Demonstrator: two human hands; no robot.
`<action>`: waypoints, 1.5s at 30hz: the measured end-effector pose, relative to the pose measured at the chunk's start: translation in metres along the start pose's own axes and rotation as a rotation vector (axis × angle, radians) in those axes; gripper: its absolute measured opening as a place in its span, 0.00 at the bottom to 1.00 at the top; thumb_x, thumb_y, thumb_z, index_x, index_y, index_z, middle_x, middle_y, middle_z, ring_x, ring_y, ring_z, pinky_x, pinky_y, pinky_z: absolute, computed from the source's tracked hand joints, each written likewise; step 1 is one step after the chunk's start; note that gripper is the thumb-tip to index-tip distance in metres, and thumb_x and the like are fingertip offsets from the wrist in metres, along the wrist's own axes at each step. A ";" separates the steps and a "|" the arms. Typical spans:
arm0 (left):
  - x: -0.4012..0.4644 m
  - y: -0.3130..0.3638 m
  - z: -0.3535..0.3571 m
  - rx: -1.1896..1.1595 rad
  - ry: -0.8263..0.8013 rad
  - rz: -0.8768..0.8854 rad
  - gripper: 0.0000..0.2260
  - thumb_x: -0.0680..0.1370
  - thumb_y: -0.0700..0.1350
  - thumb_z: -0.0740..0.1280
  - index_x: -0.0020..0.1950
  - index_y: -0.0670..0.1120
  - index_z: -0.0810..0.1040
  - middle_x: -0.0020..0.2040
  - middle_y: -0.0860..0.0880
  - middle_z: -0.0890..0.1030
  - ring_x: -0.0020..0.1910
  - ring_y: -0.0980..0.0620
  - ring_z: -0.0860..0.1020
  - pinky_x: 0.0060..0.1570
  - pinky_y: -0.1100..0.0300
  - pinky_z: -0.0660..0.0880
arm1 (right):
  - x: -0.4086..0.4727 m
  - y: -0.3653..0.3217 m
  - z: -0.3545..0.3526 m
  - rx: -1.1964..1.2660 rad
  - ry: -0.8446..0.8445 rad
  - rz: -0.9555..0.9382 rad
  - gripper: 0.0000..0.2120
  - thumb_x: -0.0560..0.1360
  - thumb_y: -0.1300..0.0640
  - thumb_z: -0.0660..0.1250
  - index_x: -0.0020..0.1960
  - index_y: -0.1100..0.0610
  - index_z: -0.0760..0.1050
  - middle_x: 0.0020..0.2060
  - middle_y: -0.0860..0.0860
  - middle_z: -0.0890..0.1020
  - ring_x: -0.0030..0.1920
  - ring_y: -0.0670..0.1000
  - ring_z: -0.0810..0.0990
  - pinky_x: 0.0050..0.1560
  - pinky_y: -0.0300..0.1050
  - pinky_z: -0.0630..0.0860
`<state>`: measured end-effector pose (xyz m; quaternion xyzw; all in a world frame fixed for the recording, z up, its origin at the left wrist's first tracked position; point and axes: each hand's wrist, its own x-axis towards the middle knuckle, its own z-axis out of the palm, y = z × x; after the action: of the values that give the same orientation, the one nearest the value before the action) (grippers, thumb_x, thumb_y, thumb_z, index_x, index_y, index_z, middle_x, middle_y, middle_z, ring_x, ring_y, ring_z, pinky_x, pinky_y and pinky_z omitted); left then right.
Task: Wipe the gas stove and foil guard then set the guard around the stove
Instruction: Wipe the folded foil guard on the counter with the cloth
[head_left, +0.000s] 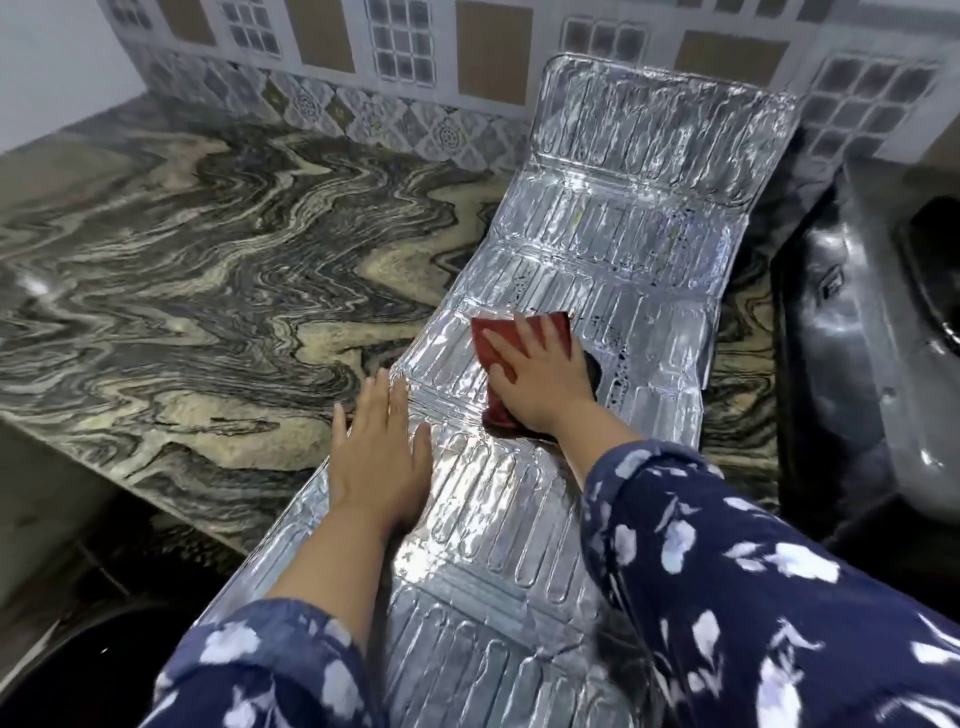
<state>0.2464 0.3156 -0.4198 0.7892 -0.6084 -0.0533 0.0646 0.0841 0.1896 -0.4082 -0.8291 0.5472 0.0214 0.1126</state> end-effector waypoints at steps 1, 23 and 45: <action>-0.003 -0.001 0.000 0.002 -0.006 0.000 0.27 0.81 0.54 0.45 0.78 0.45 0.44 0.79 0.47 0.42 0.78 0.51 0.42 0.75 0.46 0.40 | -0.008 0.000 0.002 -0.005 -0.002 0.005 0.26 0.77 0.39 0.41 0.74 0.37 0.44 0.78 0.47 0.43 0.77 0.56 0.39 0.74 0.64 0.38; 0.042 0.033 0.002 -0.020 -0.053 0.037 0.31 0.79 0.61 0.41 0.78 0.46 0.49 0.79 0.46 0.45 0.78 0.51 0.42 0.74 0.43 0.39 | -0.097 0.018 0.014 0.005 0.056 -0.030 0.27 0.75 0.36 0.40 0.74 0.34 0.45 0.78 0.46 0.44 0.77 0.54 0.37 0.74 0.61 0.36; 0.038 0.022 0.007 0.020 0.002 0.039 0.37 0.71 0.65 0.35 0.78 0.49 0.44 0.79 0.51 0.42 0.77 0.55 0.41 0.75 0.49 0.39 | 0.036 -0.025 0.003 0.042 0.038 -0.227 0.25 0.78 0.43 0.46 0.75 0.39 0.49 0.78 0.45 0.48 0.77 0.56 0.41 0.73 0.64 0.36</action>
<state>0.2335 0.2731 -0.4236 0.7778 -0.6241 -0.0449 0.0584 0.1213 0.1667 -0.4128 -0.8834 0.4522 -0.0186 0.1213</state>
